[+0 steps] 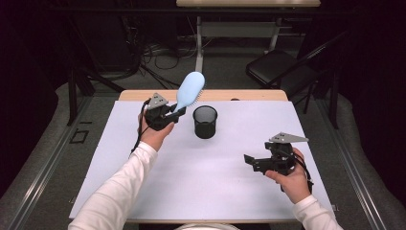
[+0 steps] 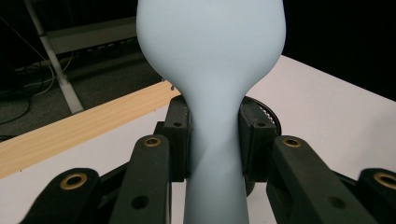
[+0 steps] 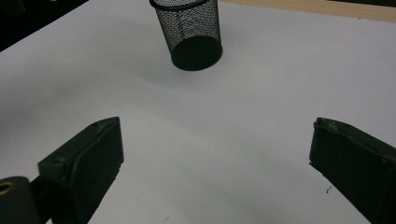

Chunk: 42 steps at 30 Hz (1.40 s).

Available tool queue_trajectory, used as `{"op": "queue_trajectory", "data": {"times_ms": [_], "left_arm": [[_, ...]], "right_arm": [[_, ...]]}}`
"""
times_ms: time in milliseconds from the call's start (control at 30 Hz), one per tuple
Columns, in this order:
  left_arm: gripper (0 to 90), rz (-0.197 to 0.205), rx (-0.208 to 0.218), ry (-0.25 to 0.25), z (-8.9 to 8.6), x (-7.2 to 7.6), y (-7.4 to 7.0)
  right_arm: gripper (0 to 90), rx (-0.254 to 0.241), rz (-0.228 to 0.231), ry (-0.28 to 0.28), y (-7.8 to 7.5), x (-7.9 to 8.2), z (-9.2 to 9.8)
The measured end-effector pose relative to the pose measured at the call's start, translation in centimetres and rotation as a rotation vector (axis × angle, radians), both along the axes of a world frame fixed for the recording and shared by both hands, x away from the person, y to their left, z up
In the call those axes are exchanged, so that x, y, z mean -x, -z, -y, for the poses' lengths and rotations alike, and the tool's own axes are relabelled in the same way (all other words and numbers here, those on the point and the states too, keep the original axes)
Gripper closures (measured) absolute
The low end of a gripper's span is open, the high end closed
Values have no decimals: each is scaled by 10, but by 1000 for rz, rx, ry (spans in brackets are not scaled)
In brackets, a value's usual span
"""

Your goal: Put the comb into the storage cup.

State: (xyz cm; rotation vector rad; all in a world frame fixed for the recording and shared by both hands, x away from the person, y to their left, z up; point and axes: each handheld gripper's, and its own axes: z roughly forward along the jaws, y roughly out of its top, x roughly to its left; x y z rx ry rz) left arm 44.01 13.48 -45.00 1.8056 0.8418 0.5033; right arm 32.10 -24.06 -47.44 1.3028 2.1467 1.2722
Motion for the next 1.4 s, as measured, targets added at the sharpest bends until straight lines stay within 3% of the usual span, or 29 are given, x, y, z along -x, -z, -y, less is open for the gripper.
{"op": "queue_trajectory", "data": {"times_ms": [433,1033,1400], "left_arm": [[691,0,-3,1,1,0,0],[691,0,-2,11,5,0,1],[692,2,-3,20,7,1,1]], "right_arm": [[40,25,21,-11,-32,-28,-11],[46,43,-43,-33,-49,-64,-38],[47,7,-63,-39,-66,-86,-58]]}}
